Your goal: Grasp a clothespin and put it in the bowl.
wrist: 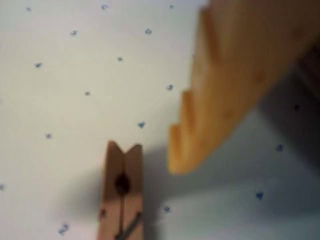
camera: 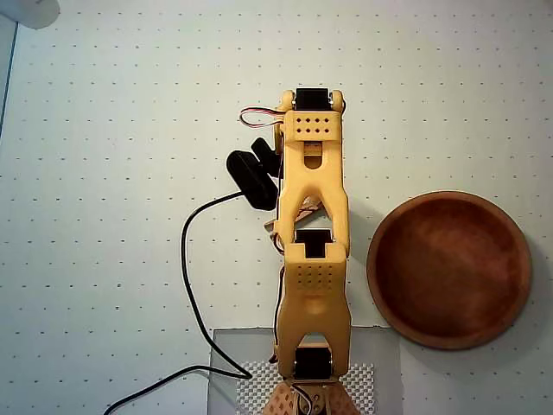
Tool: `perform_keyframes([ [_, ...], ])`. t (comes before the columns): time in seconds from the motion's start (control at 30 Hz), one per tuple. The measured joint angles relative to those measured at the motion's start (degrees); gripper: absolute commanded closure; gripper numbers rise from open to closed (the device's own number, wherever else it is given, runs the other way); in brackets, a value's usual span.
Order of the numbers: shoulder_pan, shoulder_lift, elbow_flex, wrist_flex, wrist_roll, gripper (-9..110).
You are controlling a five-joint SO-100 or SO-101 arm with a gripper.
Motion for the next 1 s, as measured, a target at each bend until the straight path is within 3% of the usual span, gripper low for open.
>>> perform_keyframes([
  [0.8, 1.4, -0.4, 5.2, 0.0, -1.8, 78],
  [1.0, 2.4, -7.1, 5.0, 0.0, -2.0, 78],
])
